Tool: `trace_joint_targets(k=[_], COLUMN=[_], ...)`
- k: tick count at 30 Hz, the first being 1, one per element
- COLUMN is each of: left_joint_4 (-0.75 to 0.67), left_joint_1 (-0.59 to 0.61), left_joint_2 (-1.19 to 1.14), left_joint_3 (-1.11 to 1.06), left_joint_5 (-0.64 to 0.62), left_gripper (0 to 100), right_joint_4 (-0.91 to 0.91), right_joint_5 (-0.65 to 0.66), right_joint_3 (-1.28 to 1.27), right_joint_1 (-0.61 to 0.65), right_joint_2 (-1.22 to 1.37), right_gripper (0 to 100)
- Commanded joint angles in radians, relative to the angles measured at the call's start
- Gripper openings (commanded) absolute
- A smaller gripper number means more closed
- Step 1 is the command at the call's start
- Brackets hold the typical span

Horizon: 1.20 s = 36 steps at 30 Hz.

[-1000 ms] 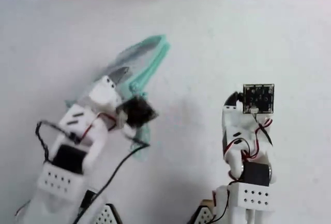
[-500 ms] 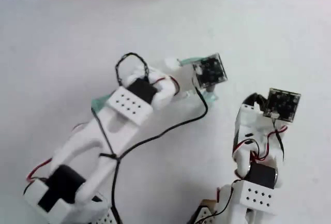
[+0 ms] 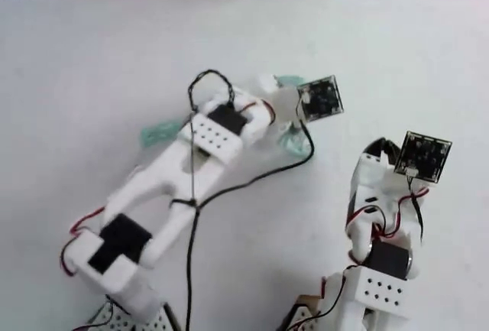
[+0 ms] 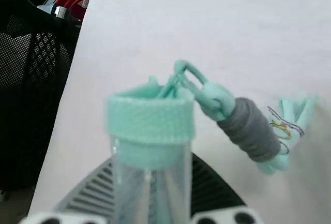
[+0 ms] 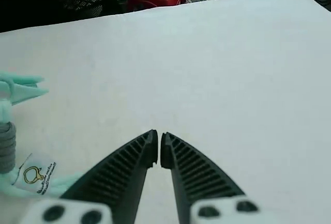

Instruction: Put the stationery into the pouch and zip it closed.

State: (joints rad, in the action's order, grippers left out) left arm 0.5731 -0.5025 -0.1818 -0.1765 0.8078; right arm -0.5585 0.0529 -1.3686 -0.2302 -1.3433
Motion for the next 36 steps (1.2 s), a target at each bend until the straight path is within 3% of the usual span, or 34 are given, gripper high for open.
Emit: trace_joint_targets(k=[1, 6, 10, 14, 19, 22, 26, 36], left_joint_4=[0.038, 0.069, 0.071, 0.098, 0.135, 0.215, 0.454, 0.749], left_joint_1=[-0.016, -0.033, -0.03, -0.028, 0.005, 0.01, 0.008, -0.025], left_joint_2=[-0.151, -0.337, -0.338, -0.278, -0.208, -0.174, -0.091, -0.048], left_joint_3=[0.17, 0.261, 0.273, 0.259, 0.255, 0.278, 0.391, 0.747], left_joint_5=[0.006, -0.002, -0.112, -0.204, -0.239, -0.261, -0.396, -0.33], left_gripper=[3, 3, 4, 19, 20, 22, 29, 30], right_joint_4=[0.019, 0.022, 0.041, 0.064, 0.07, 0.07, 0.068, 0.068], right_joint_5=[-0.005, -0.005, -0.005, -0.011, -0.012, -0.012, -0.012, -0.012], right_joint_3=[0.034, 0.034, 0.026, 0.021, 0.021, 0.021, 0.021, 0.021], right_joint_1=[-0.007, -0.008, -0.016, -0.056, -0.076, -0.076, -0.074, -0.074], right_joint_2=[-0.012, -0.012, -0.008, -0.008, -0.005, -0.005, -0.004, -0.004], right_gripper=[1.9, 1.9, 1.9, 1.9, 1.9, 1.9, 1.9, 1.9])
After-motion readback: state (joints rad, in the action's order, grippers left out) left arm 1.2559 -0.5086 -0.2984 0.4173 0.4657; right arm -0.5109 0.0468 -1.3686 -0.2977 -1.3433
